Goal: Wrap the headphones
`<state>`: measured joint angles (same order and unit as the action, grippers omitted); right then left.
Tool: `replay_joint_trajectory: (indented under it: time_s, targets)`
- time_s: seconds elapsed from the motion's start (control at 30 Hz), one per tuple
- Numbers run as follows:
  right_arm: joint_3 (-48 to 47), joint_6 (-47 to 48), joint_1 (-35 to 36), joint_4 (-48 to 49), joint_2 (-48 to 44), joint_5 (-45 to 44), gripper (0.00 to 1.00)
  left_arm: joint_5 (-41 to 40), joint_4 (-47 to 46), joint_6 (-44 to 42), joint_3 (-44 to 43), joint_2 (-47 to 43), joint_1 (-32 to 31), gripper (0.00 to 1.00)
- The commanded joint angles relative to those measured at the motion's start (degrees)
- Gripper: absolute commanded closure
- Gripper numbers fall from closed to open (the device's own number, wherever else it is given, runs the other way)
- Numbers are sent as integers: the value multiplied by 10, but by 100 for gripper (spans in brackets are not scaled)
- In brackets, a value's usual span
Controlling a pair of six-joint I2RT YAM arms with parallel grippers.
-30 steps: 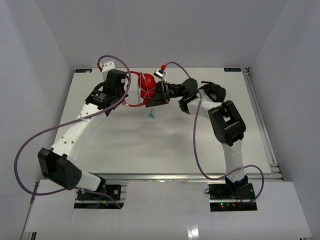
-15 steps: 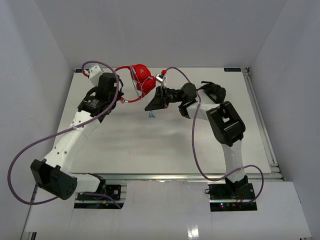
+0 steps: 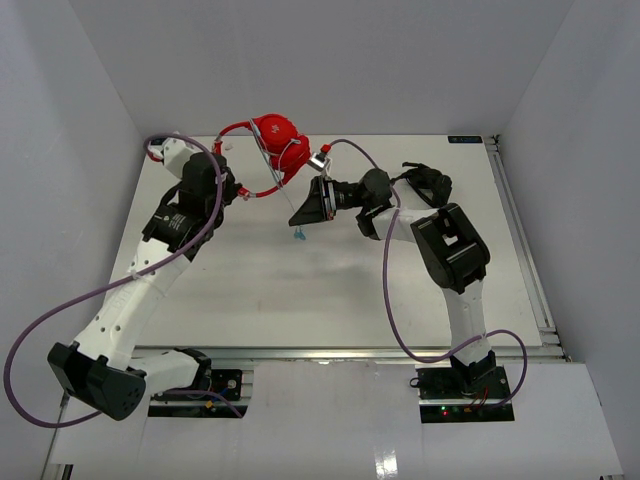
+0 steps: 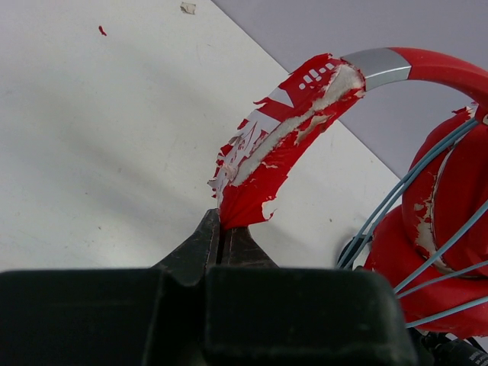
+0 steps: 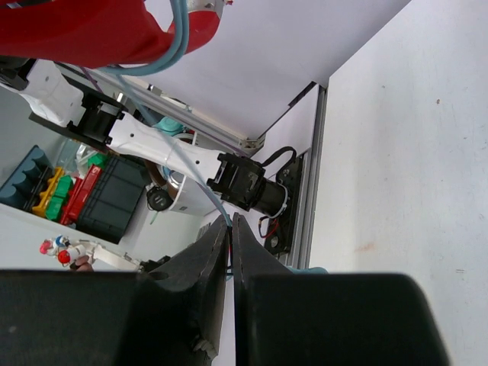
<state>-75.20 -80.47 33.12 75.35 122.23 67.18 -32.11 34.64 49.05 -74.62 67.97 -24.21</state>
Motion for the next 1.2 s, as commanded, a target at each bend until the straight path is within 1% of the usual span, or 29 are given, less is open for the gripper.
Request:
replay_joint_trajectory:
  time_s: [0.0, 0.07, 0.2, 0.33, 0.5, 0.67, 0.73, 0.83, 1.17]
  targets:
    - [-9, -9, 6, 325, 5, -10, 89, 2, -54, 34, 4, -40, 1, 100]
    - [-11, -9, 9, 326, 8, -10, 88, -4, -59, 34, 7, -47, 1, 100]
    - [-6, -2, 16, 326, 7, -9, 91, -26, -65, 31, 15, -53, 1, 100]
    - [8, 15, 16, 325, 9, -7, 92, -25, -71, 33, 27, -73, 1, 100]
    - [16, 36, 4, 317, 32, -19, 92, 4, -68, 18, 23, -104, 1, 100]
    - [-9, 32, -2, 312, 54, -26, 91, 54, -56, 17, 21, -120, 1, 100]
    - [-14, 32, -3, 312, 55, -29, 88, 78, -54, 20, 24, -124, 1, 100]
    - [-15, 34, -2, 311, 49, -32, 83, 88, -53, 29, 30, -131, 1, 100]
    - [-6, 39, 2, 319, 42, -21, 69, 85, -62, 37, 29, -128, 1, 100]
